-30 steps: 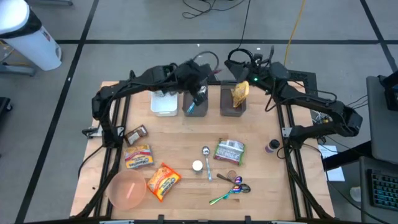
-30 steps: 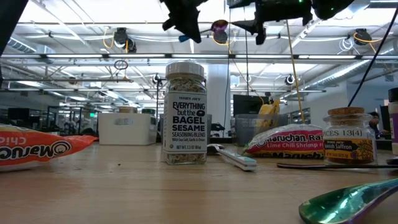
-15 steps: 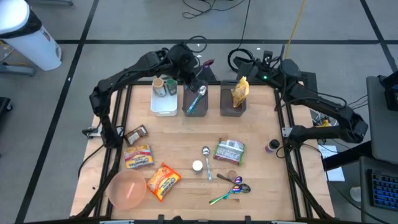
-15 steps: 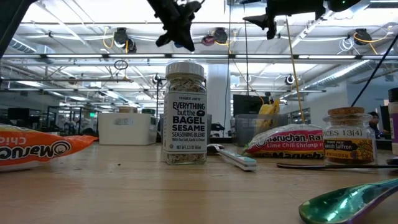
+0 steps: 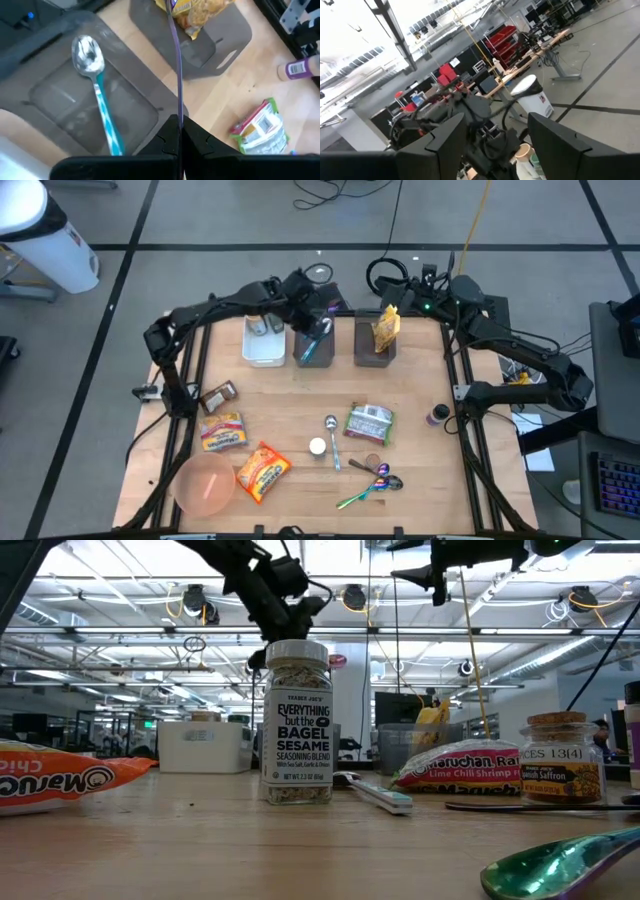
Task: Pick & Place Food Item
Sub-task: Put the top violet spoon into the left black bin
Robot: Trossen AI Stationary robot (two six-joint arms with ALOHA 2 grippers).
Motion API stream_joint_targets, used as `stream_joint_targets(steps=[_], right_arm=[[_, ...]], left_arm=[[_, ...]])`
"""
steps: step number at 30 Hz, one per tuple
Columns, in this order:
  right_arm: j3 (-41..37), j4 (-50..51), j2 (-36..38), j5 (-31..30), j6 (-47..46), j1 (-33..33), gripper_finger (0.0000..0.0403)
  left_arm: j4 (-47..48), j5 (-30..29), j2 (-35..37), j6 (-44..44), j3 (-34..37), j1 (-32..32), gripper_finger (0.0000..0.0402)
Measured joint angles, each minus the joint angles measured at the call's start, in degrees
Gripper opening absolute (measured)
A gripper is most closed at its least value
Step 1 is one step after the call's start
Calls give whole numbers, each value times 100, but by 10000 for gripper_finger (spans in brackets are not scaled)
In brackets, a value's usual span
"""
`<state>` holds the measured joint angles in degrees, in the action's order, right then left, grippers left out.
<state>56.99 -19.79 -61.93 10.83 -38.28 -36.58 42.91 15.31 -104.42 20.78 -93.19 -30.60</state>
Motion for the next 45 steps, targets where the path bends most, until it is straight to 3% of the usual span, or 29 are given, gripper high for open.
stream_joint_targets(steps=[13,30,45], right_arm=[[-101,338,2,-6,2,24,208],[-738,-310,24,-4,-456,31,208],[-949,-427,28,-13,-439,28,207]], left_arm=[[-738,-194,2,446,957,-131,0],[-949,-32,-778,638,960,-118,0],[-872,-213,-857,766,955,-67,0]])
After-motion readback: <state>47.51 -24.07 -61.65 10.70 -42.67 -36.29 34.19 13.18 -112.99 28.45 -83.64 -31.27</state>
